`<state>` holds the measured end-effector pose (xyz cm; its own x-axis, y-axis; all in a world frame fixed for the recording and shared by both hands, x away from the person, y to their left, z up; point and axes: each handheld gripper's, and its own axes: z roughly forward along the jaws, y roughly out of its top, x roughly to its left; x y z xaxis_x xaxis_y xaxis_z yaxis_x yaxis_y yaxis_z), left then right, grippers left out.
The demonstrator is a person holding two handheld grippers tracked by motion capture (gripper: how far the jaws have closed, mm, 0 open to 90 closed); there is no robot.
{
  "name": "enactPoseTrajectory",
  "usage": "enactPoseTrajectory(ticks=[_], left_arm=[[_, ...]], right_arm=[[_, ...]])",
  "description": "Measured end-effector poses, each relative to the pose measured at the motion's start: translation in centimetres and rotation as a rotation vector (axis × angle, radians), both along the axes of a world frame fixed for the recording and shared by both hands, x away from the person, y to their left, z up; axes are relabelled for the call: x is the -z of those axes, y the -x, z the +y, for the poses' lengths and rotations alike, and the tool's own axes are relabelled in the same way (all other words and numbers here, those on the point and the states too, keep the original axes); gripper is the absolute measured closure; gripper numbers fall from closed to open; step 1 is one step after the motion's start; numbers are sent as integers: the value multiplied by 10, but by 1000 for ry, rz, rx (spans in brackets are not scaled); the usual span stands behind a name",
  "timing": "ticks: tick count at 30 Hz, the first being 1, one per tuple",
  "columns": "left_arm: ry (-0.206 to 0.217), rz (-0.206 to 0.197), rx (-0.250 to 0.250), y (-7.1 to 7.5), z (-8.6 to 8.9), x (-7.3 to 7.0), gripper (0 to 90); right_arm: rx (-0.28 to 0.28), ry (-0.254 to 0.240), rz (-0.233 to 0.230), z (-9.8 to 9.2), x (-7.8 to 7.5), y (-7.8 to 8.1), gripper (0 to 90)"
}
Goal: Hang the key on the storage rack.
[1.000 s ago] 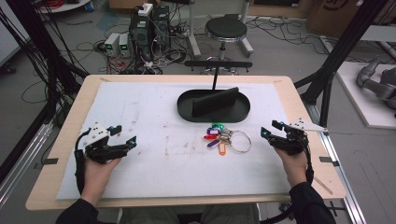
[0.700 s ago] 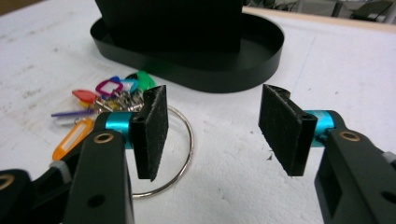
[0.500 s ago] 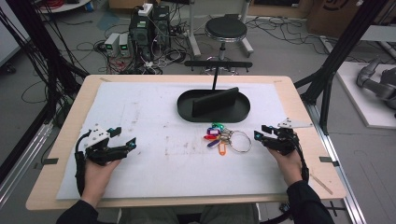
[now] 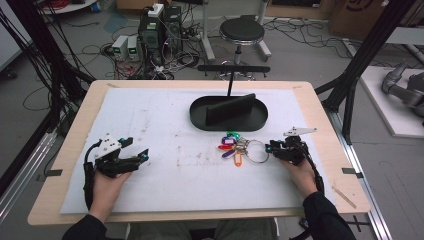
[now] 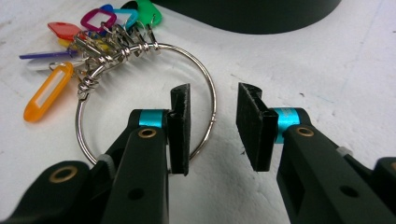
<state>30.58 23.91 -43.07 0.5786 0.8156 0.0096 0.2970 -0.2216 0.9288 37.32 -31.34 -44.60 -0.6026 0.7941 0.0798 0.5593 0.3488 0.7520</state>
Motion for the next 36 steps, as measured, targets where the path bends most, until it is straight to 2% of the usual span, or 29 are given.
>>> enactPoseTrajectory(ticks=[3,6,7,11,15,18,25,28,34,36], left_arm=[[-2,1,7,0,-2,1,262],[-8,2,14,0,-3,1,263],[-11,1,15,0,-3,1,264],[-12,1,12,0,-4,1,264],[-14,0,11,1,-4,1,266],[-13,-4,9,2,-3,0,266],[-11,-4,8,2,-3,0,267],[-9,-8,11,2,-4,-1,268],[-14,-19,16,3,-5,-2,268],[-13,-20,18,3,-5,-2,268]], right_arm=[[-2,22,5,7,1,-3,676],[-5,71,17,14,5,-5,695],[-4,89,4,15,4,-5,710],[0,89,4,14,4,-5,825],[-8,104,-5,15,4,-4,858],[-3,63,1,11,2,-5,869],[23,-102,-84,-3,-15,4,875],[12,-163,-109,-4,-21,8,875],[-35,-229,-149,6,-28,16,873],[-55,-236,-161,10,-30,18,871]])
